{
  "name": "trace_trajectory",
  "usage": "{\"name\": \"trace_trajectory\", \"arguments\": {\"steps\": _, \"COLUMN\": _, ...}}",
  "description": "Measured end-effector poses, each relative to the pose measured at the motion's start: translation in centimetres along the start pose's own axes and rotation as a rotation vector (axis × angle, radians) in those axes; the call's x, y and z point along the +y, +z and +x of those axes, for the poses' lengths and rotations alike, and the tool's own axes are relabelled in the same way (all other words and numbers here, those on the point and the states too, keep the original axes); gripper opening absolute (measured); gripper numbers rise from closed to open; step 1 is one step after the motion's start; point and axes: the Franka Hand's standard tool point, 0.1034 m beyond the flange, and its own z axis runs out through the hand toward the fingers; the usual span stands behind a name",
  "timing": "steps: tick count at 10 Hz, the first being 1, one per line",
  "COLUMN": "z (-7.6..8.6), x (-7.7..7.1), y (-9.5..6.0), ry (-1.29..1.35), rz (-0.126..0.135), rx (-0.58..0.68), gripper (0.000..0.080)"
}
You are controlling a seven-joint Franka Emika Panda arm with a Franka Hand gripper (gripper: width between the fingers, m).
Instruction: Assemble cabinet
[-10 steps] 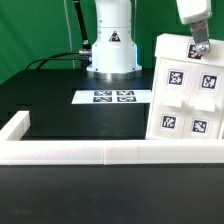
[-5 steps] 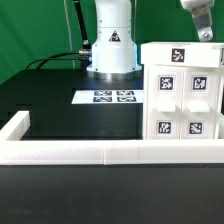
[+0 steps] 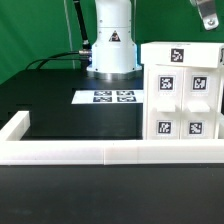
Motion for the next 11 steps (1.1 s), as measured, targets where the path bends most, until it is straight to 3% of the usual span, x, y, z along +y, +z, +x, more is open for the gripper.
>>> {"name": "trace_trajectory", "arguments": {"steps": 1, "z": -0.01, "x": 0.15, "y": 0.00, "ry": -0.197, "rz": -0.022, "rx": -0.002, "gripper": 0.0797}}
{"name": "trace_trajectory", "arguments": {"steps": 4, "z": -0.31, "x": 0.24, "y": 0.05, "ry": -0.672, "rz": -0.036, "rx": 0.014, "gripper": 0.0797}}
{"name": "trace_trajectory", "arguments": {"steps": 6, "z": -0.68, "x": 0.73, "y": 0.21, "ry": -0.977, "rz": -0.075, "rx": 0.038, "gripper": 0.0797}}
{"name": "trace_trajectory", "arguments": {"steps": 11, "z": -0.80, "x": 0.63, "y": 0.18, "ry": -1.278, "rz": -0.080, "rx": 0.029, "gripper": 0.0797}}
